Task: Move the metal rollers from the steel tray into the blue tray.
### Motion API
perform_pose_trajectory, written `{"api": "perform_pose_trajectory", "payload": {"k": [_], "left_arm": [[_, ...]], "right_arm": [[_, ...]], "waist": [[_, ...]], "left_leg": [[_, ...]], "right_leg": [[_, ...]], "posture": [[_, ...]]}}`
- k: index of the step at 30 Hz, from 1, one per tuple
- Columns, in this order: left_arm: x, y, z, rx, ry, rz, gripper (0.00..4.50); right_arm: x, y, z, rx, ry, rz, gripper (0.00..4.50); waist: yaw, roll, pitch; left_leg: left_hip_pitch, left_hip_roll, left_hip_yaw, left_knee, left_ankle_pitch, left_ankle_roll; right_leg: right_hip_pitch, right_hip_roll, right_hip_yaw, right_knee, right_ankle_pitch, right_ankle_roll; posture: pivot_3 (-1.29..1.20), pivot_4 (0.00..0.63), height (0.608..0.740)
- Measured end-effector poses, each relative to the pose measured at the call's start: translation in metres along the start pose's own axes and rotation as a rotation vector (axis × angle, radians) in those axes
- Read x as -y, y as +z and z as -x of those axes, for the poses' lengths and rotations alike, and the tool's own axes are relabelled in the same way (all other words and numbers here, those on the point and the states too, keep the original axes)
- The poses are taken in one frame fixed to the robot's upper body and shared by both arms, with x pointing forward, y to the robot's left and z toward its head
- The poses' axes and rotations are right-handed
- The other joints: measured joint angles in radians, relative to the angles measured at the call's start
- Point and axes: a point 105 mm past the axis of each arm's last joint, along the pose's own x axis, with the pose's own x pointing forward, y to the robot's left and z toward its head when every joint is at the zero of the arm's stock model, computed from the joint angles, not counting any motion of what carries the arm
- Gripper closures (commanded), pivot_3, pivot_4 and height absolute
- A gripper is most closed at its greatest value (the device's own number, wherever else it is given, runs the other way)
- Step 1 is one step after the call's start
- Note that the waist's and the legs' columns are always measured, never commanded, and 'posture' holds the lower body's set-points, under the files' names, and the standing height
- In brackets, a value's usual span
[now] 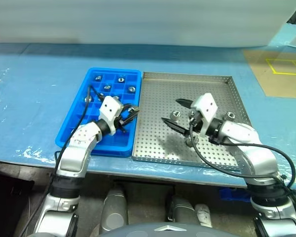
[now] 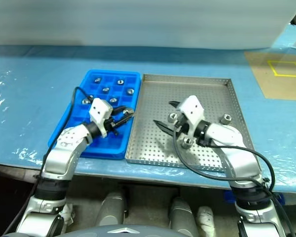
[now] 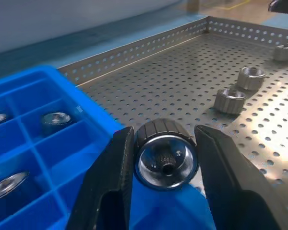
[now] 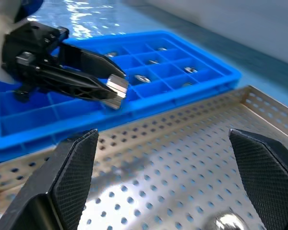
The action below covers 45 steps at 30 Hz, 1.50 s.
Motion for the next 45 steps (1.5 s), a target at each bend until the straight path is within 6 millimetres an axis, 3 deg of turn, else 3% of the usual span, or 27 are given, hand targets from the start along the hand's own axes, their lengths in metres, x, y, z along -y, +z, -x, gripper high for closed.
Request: {"api": "perform_pose_trajectory", "payload": {"k": [4, 10, 13, 24, 31, 32, 36, 39, 43, 45], "left_arm": [[-0.021, -0.014, 0.014, -0.042, 0.185, 0.013, 2.91], [-0.046, -0.007, 0.027, -0.026, 0.398, -0.011, 2.91], [-0.055, -0.012, 0.04, -0.058, 0.495, -0.017, 2.91], [-0.05, -0.026, 0.071, -0.136, 0.653, 0.016, 2.91], [-0.061, -0.027, 0.072, -0.16, 0.695, 0.001, 2.91], [-0.063, -0.027, 0.07, -0.163, 0.692, 0.001, 2.35], [-0.071, -0.029, 0.059, -0.182, 0.652, 0.002, 1.15], [-0.063, -0.027, 0.045, -0.166, 0.56, 0.028, 0.1], [-0.041, -0.01, 0.011, -0.12, 0.337, -0.006, 0.04], [-0.02, 0.004, -0.014, -0.08, 0.153, -0.02, 0.04]], "right_arm": [[0.0, 0.007, -0.011, 0.009, 0.054, 0.013, 0.0], [-0.005, -0.004, -0.019, -0.02, 0.106, -0.012, 0.0], [-0.007, -0.006, -0.021, -0.024, 0.122, -0.006, 0.0], [-0.007, -0.012, -0.023, -0.031, 0.134, -0.003, 0.0], [-0.008, -0.012, -0.024, -0.025, 0.135, -0.007, 0.0], [-0.008, -0.012, -0.024, -0.025, 0.135, -0.008, 0.0], [-0.008, -0.014, -0.024, -0.028, 0.125, -0.014, 0.0], [-0.008, -0.018, -0.022, -0.035, 0.107, -0.024, 0.0], [-0.006, -0.02, -0.019, -0.046, 0.075, -0.039, 0.0], [-0.001, -0.021, -0.011, -0.049, 0.022, -0.051, 0.0]], "waist": [[0.019, 0.0, 0.0], [0.056, 0.0, 0.0], [0.063, 0.0, 0.0], [0.085, 0.0, 0.0], [0.094, 0.0, 0.0], [0.094, 0.0, 0.0], [0.093, 0.0, 0.0], [0.093, 0.0, 0.0], [0.094, 0.0, 0.0], [0.093, 0.001, 0.0]], "left_leg": [[0.0, 0.0, -0.002, 0.0, 0.0, 0.0], [-0.001, 0.0, -0.003, 0.001, 0.0, 0.0], [-0.002, 0.0, -0.003, 0.001, 0.0, 0.0], [-0.003, 0.0, -0.009, 0.001, 0.0, -0.001], [-0.003, 0.0, -0.012, 0.002, 0.001, -0.001], [-0.002, 0.0, -0.013, 0.002, 0.001, -0.002], [-0.003, 0.0, -0.016, 0.002, 0.002, -0.003], [-0.003, -0.001, -0.017, 0.003, 0.002, -0.003], [-0.005, -0.001, -0.018, 0.003, 0.002, -0.004], [-0.005, -0.001, -0.018, 0.004, 0.003, -0.004]], "right_leg": [[0.001, 0.0, -0.001, 0.0, 0.0, 0.0], [0.001, 0.0, -0.001, -0.001, 0.0, 0.0], [0.001, 0.0, -0.002, -0.001, 0.0, 0.0], [0.003, 0.0, -0.009, -0.001, 0.0, 0.0], [0.005, 0.0, -0.01, 0.0, 0.0, 0.001], [0.005, 0.001, -0.01, 0.0, 0.0, 0.001], [0.006, 0.001, -0.011, 0.0, 0.0, 0.0], [0.006, 0.001, -0.011, 0.0, 0.001, -0.001], [0.006, 0.001, -0.012, 0.0, 0.001, -0.001], [0.007, 0.0, -0.011, 0.0, 0.001, -0.001]], "posture": [[0.38, 0.15, 0.74], [0.42, 0.15, 0.74], [0.44, 0.15, 0.74], [0.45, 0.15, 0.74], [0.44, 0.15, 0.74], [0.42, 0.15, 0.74], [0.4, 0.15, 0.74], [0.36, 0.15, 0.74], [0.26, 0.15, 0.74], [0.21, 0.15, 0.74]]}}
